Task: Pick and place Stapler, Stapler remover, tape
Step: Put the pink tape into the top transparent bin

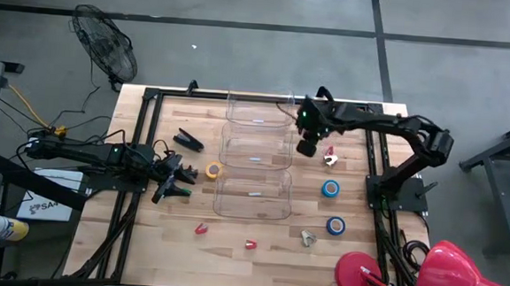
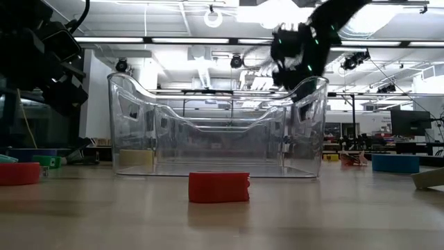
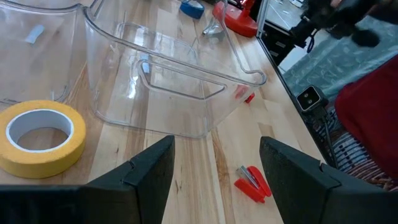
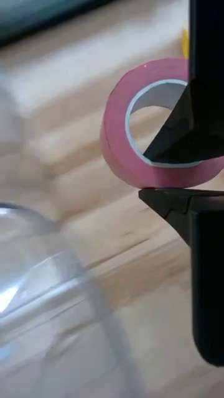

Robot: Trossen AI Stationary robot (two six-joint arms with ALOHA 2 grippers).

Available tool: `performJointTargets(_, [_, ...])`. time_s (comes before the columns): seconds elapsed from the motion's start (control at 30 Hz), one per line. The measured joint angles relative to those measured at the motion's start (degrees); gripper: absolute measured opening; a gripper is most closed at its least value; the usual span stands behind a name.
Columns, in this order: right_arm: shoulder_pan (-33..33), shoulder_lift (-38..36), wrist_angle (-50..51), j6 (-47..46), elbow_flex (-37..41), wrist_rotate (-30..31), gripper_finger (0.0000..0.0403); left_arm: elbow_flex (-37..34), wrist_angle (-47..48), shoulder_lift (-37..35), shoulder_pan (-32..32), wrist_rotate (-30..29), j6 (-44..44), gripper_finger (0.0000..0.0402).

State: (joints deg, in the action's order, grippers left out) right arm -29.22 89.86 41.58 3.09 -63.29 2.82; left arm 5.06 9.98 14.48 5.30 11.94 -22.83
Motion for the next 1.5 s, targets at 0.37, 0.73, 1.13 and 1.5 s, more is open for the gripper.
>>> performJointTargets(0.37, [-1.56, 9.75, 8.68, 1.86, -22.46, -2.72, 0.0042, -0.01, 0.00, 0.02, -0.01, 0.00, 0.01, 0.0231])
performJointTargets(0.73, [-2.44, 28.21, 17.70, -7.92, -44.01, -3.62, 0.0038, -0.01, 0.00, 0.00, -0.02, 0.00, 0.02, 0.0231])
performJointTargets(1.13, [-2.28, 36.04, 18.01, -19.80, -50.30, -7.95, 0.0066, -0.02, 0.00, 0.00, -0.01, 0.00, 0.02, 0.0231])
performJointTargets(1.5, [-2.26, 36.04, 17.97, -19.66, -50.27, -7.70, 0.0131, -0.01, 0.00, 0.02, -0.02, 0.00, 0.01, 0.0231])
